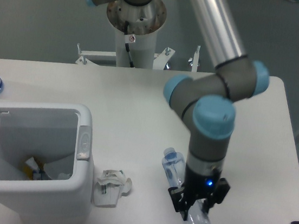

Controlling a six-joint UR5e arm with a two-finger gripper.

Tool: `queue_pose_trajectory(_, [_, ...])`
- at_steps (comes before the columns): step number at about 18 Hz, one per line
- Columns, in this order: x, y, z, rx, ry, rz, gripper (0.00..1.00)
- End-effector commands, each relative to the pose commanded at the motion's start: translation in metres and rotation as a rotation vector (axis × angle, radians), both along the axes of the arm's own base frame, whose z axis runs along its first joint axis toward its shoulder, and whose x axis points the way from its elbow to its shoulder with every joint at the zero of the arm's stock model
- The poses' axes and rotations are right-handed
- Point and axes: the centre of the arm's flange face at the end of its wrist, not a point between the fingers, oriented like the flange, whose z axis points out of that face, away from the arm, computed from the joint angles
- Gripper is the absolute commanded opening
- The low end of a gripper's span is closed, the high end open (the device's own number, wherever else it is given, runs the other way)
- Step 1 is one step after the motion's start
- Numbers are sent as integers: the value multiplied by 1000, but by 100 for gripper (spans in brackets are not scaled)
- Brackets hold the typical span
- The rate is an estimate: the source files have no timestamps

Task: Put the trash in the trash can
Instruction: 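Lift the clear bottle up off the table, then carry the bottle over the white bin and open the gripper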

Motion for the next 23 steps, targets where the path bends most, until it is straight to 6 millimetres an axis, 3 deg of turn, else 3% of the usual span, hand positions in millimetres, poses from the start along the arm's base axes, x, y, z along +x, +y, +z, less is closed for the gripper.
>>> queue_pose_trajectory(5, [33,-3,56,114,11,-62,56])
queue_pose_trajectory(13, [143,22,136,205,124,-212,56])
queue_pose_trajectory(15, [160,23,152,240,162,-234,56])
queue_pose_trajectory(17, [186,32,160,257,178,-275,56])
queue_pose_trajectory(19, [198,38,161,263,195,-307,56])
queue_pose_trajectory(23, [240,59,154,257,207,-399,56])
